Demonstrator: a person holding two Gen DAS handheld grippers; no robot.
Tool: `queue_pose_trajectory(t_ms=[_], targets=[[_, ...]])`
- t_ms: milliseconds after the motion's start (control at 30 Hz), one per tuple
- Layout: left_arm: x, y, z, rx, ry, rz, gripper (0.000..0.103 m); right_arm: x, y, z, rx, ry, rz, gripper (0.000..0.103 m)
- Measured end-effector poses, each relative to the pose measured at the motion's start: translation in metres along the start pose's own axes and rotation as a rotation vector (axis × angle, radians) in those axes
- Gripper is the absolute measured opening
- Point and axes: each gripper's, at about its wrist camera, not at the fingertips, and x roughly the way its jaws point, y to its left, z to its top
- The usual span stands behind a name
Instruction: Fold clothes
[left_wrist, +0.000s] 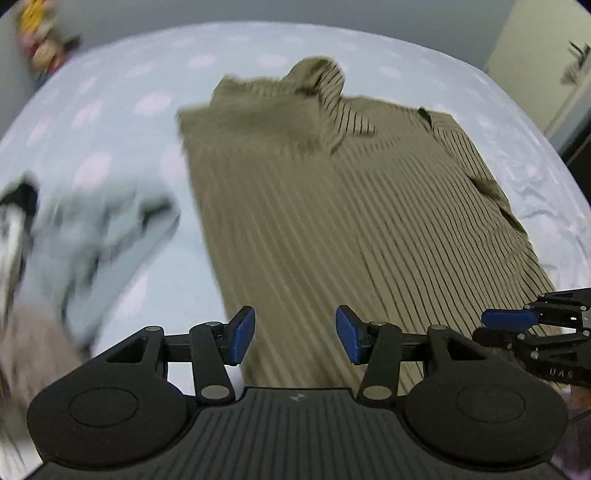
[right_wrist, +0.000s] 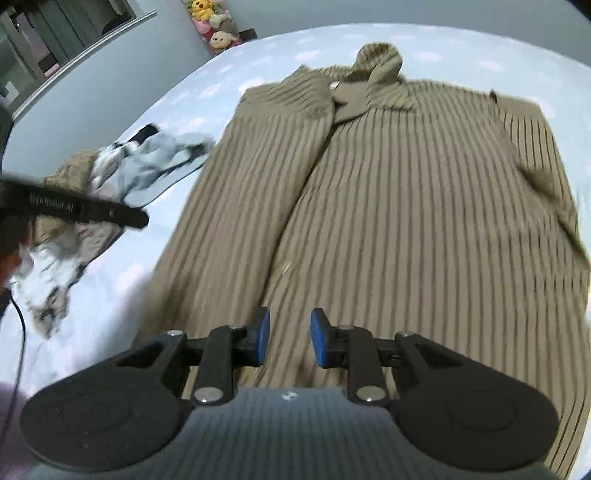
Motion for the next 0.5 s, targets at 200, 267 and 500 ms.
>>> queue_pose_trajectory(t_ms=[200,267,500], targets=[[0.046,-0.009,0.084,0.220,-0.052,0.048,0.050,0.051,-0.032,0.046,0.038,-0.078,-0.028,0.035],[0.064,-0.012,0.110,0.295,-0.054,0.069,0.052,0.067,-0.043,0.057,0.054,-0.098,-0.031,0.035],[0.119,-0.023,0.170,0.484,-0.011,0.074,0.056,0.104,-0.077,0.093,0.056,-0.116,-0.034,0.037]])
